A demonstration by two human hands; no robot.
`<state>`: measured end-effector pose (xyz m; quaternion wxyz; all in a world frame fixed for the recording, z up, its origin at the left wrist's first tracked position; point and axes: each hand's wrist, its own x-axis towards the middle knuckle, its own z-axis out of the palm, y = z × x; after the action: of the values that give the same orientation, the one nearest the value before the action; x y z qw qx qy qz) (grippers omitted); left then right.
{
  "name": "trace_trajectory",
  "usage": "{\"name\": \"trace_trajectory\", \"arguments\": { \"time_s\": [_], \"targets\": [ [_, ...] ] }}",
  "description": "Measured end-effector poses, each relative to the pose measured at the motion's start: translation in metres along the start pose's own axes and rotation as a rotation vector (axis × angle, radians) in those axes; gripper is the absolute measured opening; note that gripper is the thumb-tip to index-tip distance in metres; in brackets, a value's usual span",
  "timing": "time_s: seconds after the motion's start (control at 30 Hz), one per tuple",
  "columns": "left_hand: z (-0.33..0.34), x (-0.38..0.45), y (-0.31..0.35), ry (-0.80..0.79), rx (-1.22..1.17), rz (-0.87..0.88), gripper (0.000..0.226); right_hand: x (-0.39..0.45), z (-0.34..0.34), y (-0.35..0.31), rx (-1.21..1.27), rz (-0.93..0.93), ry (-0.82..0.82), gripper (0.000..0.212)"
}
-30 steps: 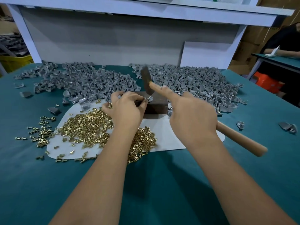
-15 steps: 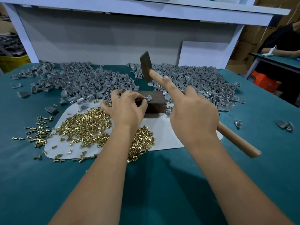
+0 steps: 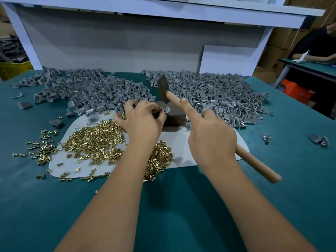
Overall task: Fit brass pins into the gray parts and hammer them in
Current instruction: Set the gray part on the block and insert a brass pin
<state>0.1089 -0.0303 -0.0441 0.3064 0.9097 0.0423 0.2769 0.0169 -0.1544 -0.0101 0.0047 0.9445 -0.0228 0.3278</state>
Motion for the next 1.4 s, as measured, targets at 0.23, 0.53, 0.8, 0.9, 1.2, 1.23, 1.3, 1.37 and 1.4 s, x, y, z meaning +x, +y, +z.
{"name": "trace_trajectory", "arguments": {
  "time_s": [0.23,0.53,0.8,0.9,1.2,1.23,1.3,1.37,1.4],
  "targets": [
    [0.001,0.001,-0.001,0.004,0.03,0.002,0.014,0.002,-0.003,0.005,0.028,-0.013,-0.13,0.066],
    [-0.001,-0.003,0.0,0.005,-0.023,0.019,0.009,0.022,-0.016,0.007,0.151,0.043,-0.089,0.054],
    [0.002,0.0,-0.001,0.014,-0.061,-0.035,0.011,0.025,-0.015,0.015,0.267,0.119,-0.063,0.054],
    [0.001,0.0,-0.002,-0.009,-0.054,-0.037,0.011,0.023,-0.012,0.013,0.155,0.034,-0.166,0.058],
    [0.0,-0.001,-0.002,0.004,-0.06,-0.016,0.013,0.024,-0.011,0.012,0.12,0.061,-0.157,0.062],
    [0.0,-0.001,-0.002,0.006,-0.054,-0.019,0.014,0.024,-0.012,0.012,0.126,0.082,-0.143,0.062],
    [0.0,0.0,-0.001,0.011,-0.051,-0.023,0.014,0.022,-0.01,0.011,0.109,0.087,-0.106,0.062],
    [0.0,0.0,-0.001,-0.003,-0.063,-0.018,0.012,0.021,-0.006,0.011,0.068,0.027,-0.14,0.062],
    [0.0,0.0,-0.002,-0.013,-0.061,-0.014,0.011,0.022,-0.005,0.013,0.069,0.015,-0.155,0.062]
  ]
}}
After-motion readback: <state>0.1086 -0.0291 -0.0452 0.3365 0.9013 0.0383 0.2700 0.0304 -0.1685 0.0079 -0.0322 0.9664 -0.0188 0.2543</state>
